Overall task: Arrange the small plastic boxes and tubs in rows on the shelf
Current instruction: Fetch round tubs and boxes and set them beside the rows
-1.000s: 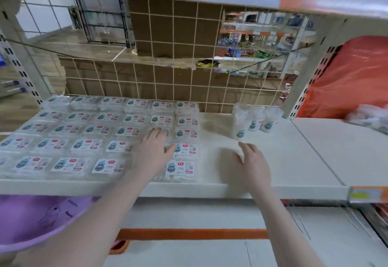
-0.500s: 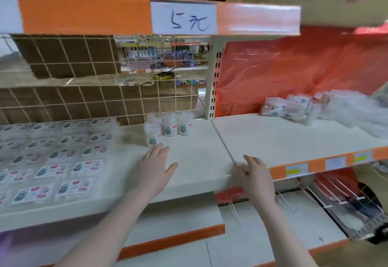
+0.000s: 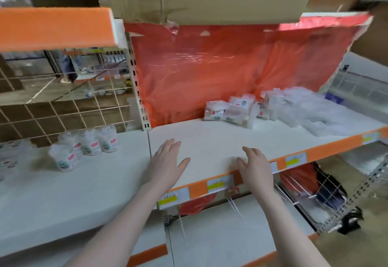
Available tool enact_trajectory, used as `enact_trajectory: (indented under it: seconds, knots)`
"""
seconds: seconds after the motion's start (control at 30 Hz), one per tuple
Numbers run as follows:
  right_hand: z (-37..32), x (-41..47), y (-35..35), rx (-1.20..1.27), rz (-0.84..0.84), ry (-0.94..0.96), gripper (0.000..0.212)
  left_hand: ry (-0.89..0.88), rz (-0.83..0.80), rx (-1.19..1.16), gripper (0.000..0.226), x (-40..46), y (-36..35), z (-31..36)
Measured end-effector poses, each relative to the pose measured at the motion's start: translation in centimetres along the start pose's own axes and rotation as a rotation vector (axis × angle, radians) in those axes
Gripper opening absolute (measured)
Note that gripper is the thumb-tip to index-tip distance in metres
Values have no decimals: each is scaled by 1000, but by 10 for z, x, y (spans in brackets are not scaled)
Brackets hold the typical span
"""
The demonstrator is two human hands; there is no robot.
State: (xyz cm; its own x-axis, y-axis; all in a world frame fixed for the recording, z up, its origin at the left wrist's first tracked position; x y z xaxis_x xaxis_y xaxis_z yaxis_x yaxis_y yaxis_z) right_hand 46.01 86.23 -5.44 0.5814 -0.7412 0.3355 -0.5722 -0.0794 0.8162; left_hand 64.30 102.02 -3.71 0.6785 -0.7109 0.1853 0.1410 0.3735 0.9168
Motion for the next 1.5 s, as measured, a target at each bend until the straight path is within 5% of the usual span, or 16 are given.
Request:
enact_trajectory:
  seconds: [0.67,1.07,1.5]
  knots:
    - [97,139,0,32,92,48,57,-116,62,-37,61,167,-55,90]
    - [132,200,-11,369,-1,159,67,46,61,63,60,211,-75,130]
    - [137,230,-25,619,-213,227,71,-2,18,245,38,238,-69,141]
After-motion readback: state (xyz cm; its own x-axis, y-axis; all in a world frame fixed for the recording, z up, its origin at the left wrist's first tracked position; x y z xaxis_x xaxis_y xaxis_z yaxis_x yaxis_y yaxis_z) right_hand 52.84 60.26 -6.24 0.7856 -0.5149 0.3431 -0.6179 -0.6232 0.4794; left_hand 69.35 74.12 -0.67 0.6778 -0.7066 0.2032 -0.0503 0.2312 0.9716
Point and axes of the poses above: each hand's wrist, its own x-axis towards the middle knuckle, its own y-axis out of the back of the hand, z = x × y, the point moved 2 cm from there along x, towards the middle knuckle, and after that the axes turned 7 degrees about y, right-handed, at the moved point
